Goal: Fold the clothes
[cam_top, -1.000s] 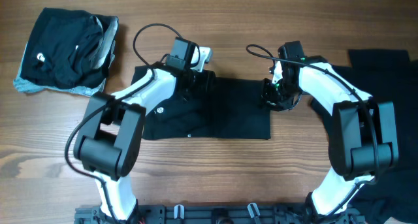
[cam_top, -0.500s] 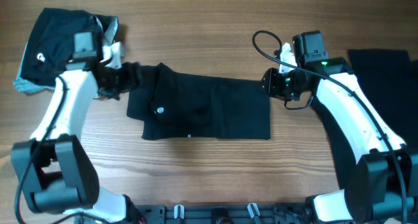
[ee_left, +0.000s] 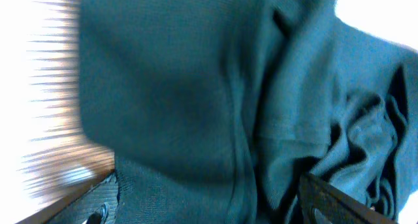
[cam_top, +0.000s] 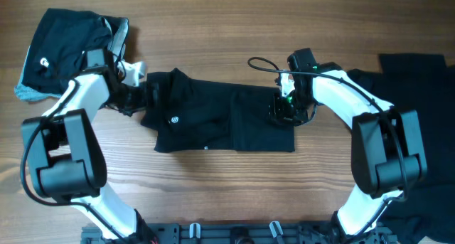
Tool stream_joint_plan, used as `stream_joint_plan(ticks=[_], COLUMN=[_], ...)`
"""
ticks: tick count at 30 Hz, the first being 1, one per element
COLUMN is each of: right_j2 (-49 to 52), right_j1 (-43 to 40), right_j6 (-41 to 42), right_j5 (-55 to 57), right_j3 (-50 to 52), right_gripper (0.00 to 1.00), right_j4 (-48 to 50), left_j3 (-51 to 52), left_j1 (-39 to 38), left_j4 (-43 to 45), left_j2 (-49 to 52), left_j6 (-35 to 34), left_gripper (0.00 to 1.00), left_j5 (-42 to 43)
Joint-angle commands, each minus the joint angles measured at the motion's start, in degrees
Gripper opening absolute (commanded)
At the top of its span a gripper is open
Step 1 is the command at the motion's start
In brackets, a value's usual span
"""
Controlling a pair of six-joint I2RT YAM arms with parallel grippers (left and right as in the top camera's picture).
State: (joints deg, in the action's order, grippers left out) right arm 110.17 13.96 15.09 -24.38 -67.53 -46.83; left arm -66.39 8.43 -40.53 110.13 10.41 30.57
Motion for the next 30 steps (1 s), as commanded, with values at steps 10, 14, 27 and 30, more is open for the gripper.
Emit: stream_joint_plan(ticks=[10,14,27,30], right_j2=[1.16,1.18,1.18,1.16], right_j1=[0.07,0.07,0.07,0.07], right_j6=[-0.07,-0.07,-0.04,0.04], right_j5=[0.85,0.85,0.96,1.79], right_j3=[-0.22,-0.22,-0.22,-0.22], right_gripper=[0.41,0.41,0.41,0.41], right_j4=[0.98,0.98,0.94,0.94], left_j3=[1.68,1.68,1.68,1.68], left_j1=[-1.07,6.73,-2.32,-2.32], left_j4=[-2.80,-2.21,-5.44,-5.46], left_j2=[3.74,3.74,9.92,9.92], left_j6=[10.19,10.45,14.88,14.88], left_gripper=[0.79,0.89,0.83,0.70], left_j5=[4.00,14.16,12.87,12.90])
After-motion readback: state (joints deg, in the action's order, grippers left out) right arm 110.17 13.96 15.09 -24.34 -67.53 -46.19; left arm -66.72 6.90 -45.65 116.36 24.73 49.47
